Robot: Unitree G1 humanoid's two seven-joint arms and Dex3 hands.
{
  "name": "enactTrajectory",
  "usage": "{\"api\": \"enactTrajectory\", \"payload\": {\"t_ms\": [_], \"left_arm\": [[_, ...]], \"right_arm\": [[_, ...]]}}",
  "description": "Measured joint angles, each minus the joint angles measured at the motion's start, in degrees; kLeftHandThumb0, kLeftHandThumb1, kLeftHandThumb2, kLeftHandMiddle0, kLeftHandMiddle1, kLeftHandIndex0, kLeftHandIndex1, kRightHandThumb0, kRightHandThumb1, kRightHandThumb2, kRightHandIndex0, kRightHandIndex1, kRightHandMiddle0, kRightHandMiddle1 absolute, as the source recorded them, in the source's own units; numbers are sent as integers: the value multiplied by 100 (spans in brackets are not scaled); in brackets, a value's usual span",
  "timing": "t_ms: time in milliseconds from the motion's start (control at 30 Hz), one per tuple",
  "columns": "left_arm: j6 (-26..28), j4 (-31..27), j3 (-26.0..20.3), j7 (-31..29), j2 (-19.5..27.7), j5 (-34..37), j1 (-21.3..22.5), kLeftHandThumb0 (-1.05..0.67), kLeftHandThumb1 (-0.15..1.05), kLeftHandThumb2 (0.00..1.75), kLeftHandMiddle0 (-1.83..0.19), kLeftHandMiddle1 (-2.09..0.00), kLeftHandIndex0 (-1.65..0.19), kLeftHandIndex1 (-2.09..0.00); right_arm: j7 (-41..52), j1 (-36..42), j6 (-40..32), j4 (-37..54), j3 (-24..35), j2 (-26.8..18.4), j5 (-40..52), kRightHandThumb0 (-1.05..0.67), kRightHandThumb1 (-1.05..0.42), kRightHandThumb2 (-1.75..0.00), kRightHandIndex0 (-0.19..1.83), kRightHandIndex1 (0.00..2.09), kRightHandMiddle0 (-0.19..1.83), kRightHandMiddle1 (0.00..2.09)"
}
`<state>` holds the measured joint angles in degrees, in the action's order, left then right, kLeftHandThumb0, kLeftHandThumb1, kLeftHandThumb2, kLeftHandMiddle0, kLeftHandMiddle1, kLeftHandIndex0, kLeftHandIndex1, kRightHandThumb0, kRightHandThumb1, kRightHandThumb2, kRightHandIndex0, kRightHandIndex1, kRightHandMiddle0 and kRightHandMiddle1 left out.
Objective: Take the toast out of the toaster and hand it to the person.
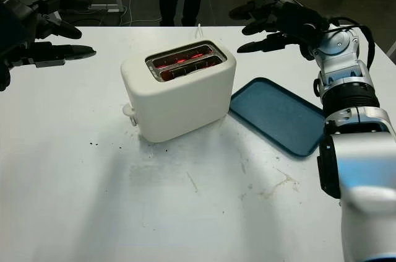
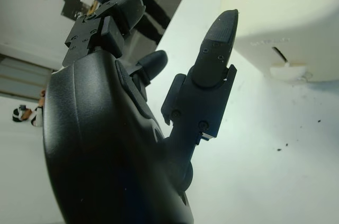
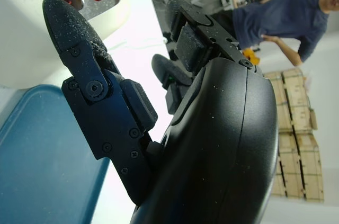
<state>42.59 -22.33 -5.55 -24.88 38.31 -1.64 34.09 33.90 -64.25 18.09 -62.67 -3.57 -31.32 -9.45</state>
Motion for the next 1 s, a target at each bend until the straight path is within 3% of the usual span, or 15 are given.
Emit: {"api": "enactTrajectory", "payload": {"t_ms": [1000], "left_arm": [[-1, 0, 0, 0, -1, 0, 0, -35, 80, 0, 0, -130, -9, -85]], "right_arm": [[4, 0, 0, 2, 0, 0, -1, -82, -70, 0, 35, 67, 63, 1]]}}
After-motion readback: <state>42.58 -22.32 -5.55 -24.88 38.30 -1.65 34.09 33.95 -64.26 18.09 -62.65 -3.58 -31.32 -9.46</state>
